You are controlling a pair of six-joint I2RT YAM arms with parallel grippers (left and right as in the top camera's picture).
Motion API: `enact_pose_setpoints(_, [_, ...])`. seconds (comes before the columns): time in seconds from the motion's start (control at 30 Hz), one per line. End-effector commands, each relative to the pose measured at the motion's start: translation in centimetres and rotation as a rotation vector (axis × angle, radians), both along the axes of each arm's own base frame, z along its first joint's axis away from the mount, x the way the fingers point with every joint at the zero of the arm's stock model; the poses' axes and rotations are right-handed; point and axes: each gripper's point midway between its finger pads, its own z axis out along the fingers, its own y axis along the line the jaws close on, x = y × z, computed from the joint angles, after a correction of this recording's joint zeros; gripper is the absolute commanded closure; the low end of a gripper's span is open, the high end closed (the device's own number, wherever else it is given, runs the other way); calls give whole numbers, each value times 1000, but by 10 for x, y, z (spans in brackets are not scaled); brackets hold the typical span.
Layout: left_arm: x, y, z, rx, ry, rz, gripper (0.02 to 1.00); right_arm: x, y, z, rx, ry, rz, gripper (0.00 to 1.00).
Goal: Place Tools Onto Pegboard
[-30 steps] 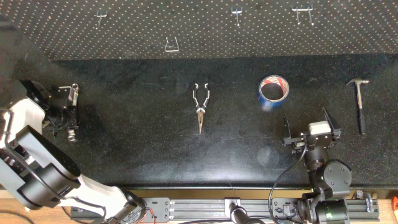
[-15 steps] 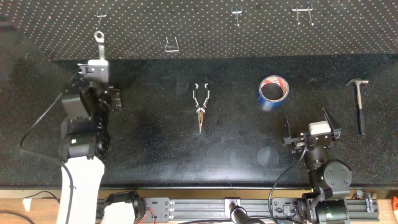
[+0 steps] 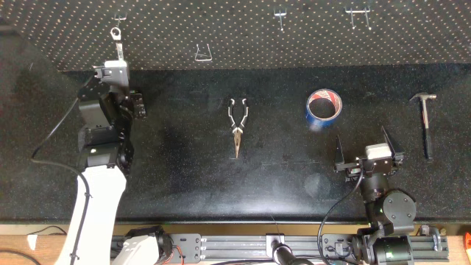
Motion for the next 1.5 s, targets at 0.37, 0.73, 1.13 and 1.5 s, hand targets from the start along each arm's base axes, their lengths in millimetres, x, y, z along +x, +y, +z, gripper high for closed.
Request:
enact_pose_setpoints(0.37, [31, 20, 24, 43, -69, 78, 23, 0, -2, -1, 11, 1, -8, 12])
enact_pose_setpoints(0.73, [-102, -152, -49, -376, 478, 88, 18, 0, -2, -1, 11, 1, -8, 12])
enact_pose_setpoints(1.13, [-10, -248, -131, -254, 714, 64, 20, 0, -2, -1, 11, 1, -8, 12])
enact_pose_setpoints(1.5, [-10, -263, -160, -314, 808, -16, 18, 0, -2, -1, 11, 1, -8, 12])
